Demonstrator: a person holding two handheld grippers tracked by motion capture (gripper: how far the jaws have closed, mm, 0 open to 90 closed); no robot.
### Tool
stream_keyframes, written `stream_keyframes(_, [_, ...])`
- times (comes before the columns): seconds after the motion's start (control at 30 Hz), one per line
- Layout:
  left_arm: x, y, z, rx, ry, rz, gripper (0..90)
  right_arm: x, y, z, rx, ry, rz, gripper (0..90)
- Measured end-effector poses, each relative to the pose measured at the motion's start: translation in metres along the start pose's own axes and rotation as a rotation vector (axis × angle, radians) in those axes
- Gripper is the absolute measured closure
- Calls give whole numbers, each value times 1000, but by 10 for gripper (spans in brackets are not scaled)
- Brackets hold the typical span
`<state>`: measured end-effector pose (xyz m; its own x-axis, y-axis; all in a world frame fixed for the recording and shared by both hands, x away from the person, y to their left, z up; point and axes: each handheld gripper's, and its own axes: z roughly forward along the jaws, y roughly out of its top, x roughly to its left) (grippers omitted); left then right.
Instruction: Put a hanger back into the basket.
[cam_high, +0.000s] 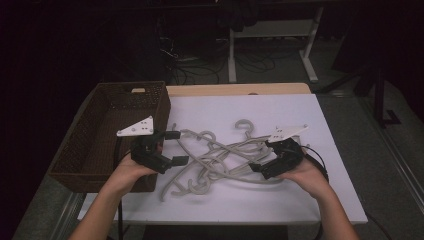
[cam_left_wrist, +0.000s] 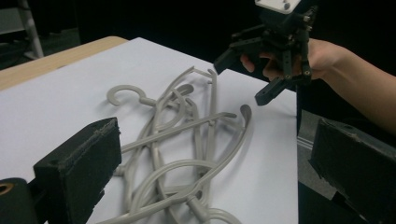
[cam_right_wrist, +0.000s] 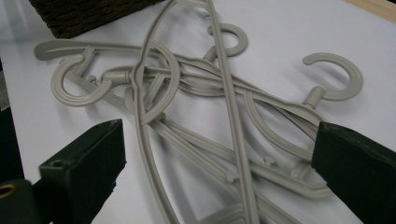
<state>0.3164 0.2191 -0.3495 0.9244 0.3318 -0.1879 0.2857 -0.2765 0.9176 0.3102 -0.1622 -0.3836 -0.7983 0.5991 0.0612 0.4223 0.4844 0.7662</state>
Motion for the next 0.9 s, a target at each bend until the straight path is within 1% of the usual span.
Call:
stream_keyframes(0.1, [-2,0,2,9,8,9,14,3,3,7,12,25,-12,77])
stream_keyframes(0.17, [-3,0,3,-2,-5,5,14,5,5,13,25,37,-17,113])
stream_keyframes(0.2, [-3,0,3,-2,-5,5,14,6,6,15,29,46,-22,132])
stream_keyframes(0.23, [-3,0,3,0,-4,6,14,6,6,15,29,46,-22,132])
stream_keyframes(0.3, [-3,-1,4,6,-3,6,14,10,9,22,42,75,-37,173])
stream_keyframes(0.33, [-3,-1,4,6,-3,5,14,10,9,22,42,75,-37,173])
stream_keyframes(0.37, [-3,-1,4,7,-6,5,14,13,10,27,53,93,-50,218])
stream_keyframes(0.4, [-3,-1,4,7,-6,5,14,13,10,27,53,93,-50,218])
stream_keyframes(0.43, [-2,-1,4,7,-7,4,14,14,10,30,59,103,-55,240])
stream_keyframes(0.47, [-2,-1,4,7,-7,4,14,17,11,34,70,126,-65,298])
stream_keyframes(0.53, [-2,-1,4,7,-8,3,14,20,10,39,79,148,-69,346])
stream_keyframes(0.57, [-2,-1,4,7,-9,3,14,20,10,39,79,148,-69,346])
stream_keyframes(0.6, [-2,-1,4,9,-11,5,14,22,9,45,92,160,-69,383])
stream_keyframes(0.63, [-2,-1,4,9,-11,5,14,22,9,45,92,160,-69,383])
stream_keyframes(0.67, [-2,-1,4,11,-10,6,14,24,8,50,104,167,-80,427])
stream_keyframes(0.73, [-3,-2,4,12,-11,7,14,27,7,53,107,178,-87,467])
stream_keyframes(0.77, [-3,-2,4,12,-11,7,14,27,7,53,107,178,-87,467])
stream_keyframes(0.87, [-3,-2,4,13,-13,5,14,32,7,58,120,192,-105,494])
stream_keyframes(0.9, [-3,-2,4,13,-13,5,14,36,7,61,120,202,-118,522])
